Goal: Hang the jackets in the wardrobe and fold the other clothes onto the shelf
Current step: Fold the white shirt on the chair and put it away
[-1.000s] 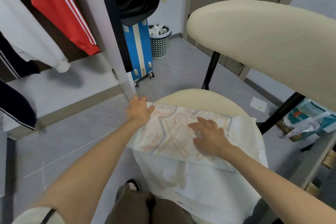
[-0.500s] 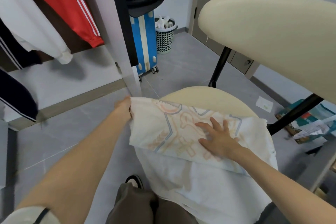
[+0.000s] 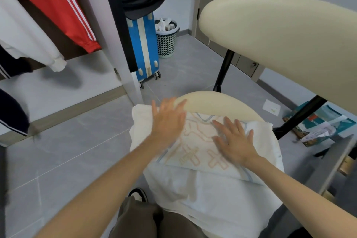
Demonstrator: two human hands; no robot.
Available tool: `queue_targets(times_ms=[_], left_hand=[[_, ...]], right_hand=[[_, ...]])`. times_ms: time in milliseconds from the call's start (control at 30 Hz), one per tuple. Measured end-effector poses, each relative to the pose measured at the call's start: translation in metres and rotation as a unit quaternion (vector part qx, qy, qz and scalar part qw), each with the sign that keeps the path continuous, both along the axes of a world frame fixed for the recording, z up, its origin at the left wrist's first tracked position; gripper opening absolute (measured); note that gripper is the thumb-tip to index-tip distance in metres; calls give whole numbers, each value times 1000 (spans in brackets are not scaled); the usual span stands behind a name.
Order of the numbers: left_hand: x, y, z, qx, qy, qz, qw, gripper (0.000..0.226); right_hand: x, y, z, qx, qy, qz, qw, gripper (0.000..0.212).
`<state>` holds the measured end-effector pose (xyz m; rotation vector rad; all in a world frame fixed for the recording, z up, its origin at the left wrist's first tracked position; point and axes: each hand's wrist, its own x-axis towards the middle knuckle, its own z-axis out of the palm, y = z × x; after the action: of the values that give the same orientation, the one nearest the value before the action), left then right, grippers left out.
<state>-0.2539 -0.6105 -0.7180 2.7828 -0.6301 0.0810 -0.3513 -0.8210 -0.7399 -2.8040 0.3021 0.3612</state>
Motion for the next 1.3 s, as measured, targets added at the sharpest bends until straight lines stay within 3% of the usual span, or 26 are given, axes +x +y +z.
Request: queue_targets(times_ms=[133, 233, 433, 600, 700, 800, 900, 1000, 1067, 1133, 1233, 1300], left_hand=[[-27, -9, -46, 120, 59, -3, 991, 53], [-24, 6, -59, 109, 71, 56, 990, 59], [-25, 3, -47, 101, 115, 108, 982, 57], [6, -1, -26, 186, 87, -37, 978, 57], [40, 2, -17, 177, 184, -78, 964, 57], [67, 7, -9, 142, 251, -88, 953, 68], [79, 15, -2, 173, 273, -102, 941, 75], [79, 17, 7, 250, 258, -78, 930, 66], [75, 16, 14, 281, 234, -75, 928, 48], [69, 15, 22, 301, 210, -71, 928, 31], [65, 13, 43, 290, 142, -43, 945, 23], [69, 10, 61, 275, 64, -18, 959, 27]], right_hand=[[-22, -19, -21, -60, 40, -19, 997, 55], [-36, -39, -28, -94, 38, -79, 992, 59], [-34, -48, -22, -57, 45, -116, 991, 55], [-1, -39, 0, -3, -106, -62, 992, 42], [25, -47, 6, 59, -40, -36, 997, 56], [44, -61, 9, 104, 54, -76, 990, 74], [51, -69, 8, 130, 93, -114, 980, 70], [52, -66, 13, 85, 114, -101, 985, 61], [49, -63, 19, 17, 102, -46, 994, 48], [46, -62, 31, 9, 81, -32, 996, 31], [48, -60, 57, 44, 11, -59, 997, 17], [57, -61, 75, -1, -72, -58, 996, 15]])
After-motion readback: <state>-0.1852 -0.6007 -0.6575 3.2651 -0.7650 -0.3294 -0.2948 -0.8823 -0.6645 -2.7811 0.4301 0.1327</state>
